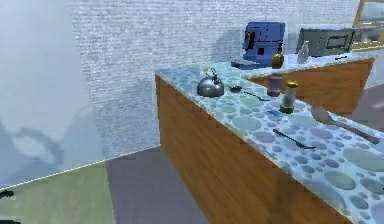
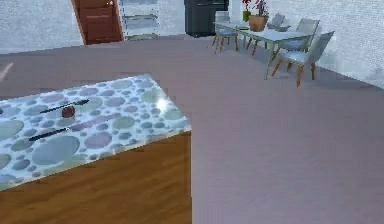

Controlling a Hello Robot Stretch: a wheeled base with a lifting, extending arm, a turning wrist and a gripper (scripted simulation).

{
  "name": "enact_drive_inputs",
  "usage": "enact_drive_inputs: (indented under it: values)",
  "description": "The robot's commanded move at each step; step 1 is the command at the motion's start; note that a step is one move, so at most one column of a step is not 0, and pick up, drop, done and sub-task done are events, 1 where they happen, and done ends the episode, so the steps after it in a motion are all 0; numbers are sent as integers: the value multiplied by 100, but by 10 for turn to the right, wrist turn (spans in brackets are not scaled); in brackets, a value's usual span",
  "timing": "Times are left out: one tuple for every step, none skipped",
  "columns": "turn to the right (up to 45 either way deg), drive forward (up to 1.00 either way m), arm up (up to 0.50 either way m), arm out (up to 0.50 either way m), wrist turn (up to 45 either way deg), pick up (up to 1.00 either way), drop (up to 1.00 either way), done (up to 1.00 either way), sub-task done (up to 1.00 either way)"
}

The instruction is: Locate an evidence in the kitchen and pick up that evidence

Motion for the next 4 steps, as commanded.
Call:
enact_drive_inputs:
  values:
    - [0, 60, 0, 0, 0, 0, 0, 0, 0]
    - [-390, 0, 0, 0, 0, 0, 0, 0, 0]
    - [-60, 0, 0, 0, 0, 0, 0, 0, 0]
    - [450, 0, 0, 0, 0, 0, 0, 0, 0]
